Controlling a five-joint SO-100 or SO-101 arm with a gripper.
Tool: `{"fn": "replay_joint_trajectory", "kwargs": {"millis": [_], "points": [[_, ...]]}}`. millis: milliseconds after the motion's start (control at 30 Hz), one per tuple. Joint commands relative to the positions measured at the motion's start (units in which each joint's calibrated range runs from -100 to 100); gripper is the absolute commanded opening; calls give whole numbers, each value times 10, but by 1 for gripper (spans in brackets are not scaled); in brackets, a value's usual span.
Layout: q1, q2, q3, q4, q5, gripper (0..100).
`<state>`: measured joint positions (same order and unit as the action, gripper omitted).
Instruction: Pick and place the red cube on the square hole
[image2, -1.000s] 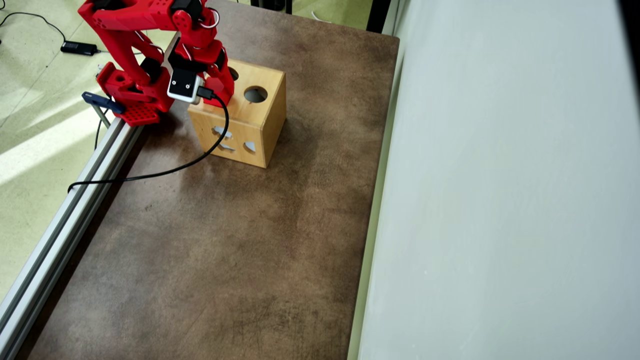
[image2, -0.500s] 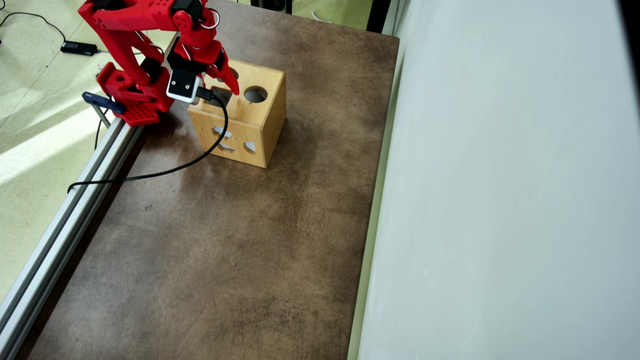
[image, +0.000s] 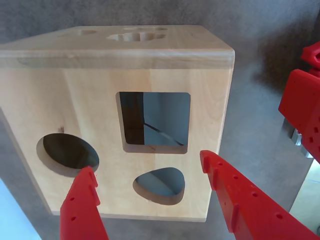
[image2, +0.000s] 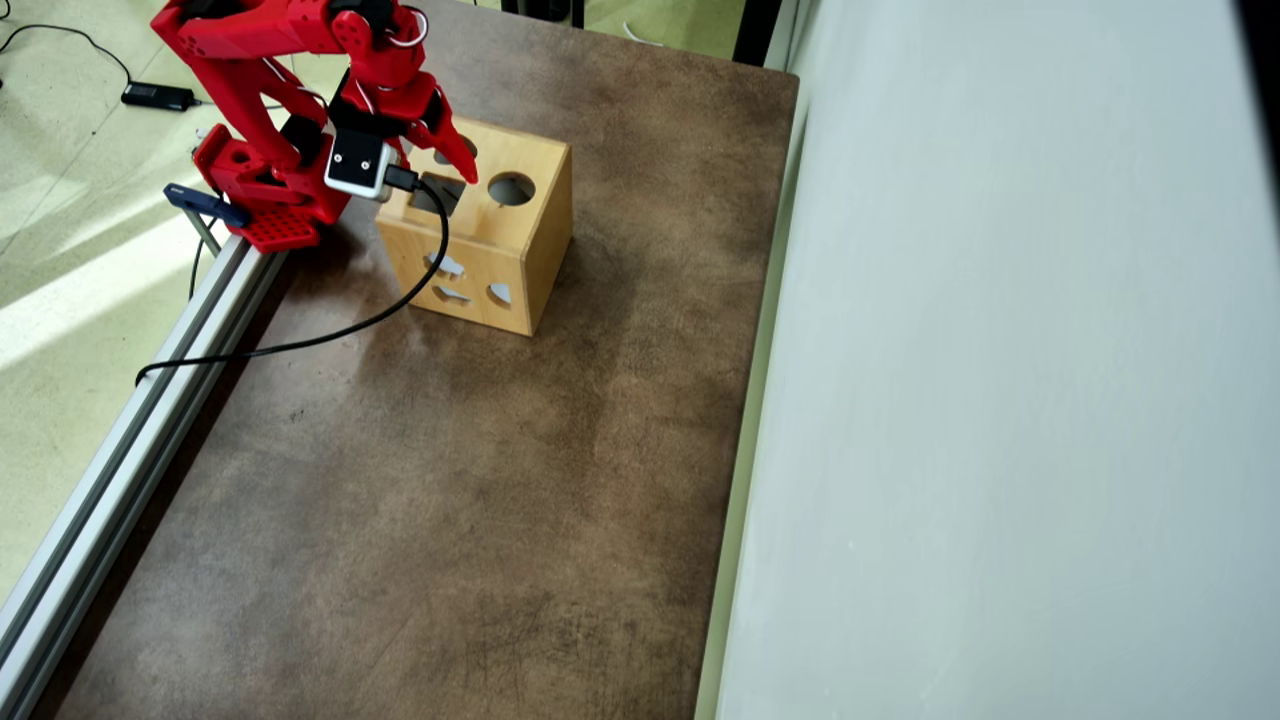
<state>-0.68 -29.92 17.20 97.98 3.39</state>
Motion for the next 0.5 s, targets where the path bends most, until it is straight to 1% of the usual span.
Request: {"fn": "replay_joint_trajectory", "kwargs": {"millis": [0, 467], "points": [[-4, -35, -14, -2, -1, 32], [-4, -43, -75, -2, 0, 32]]}}
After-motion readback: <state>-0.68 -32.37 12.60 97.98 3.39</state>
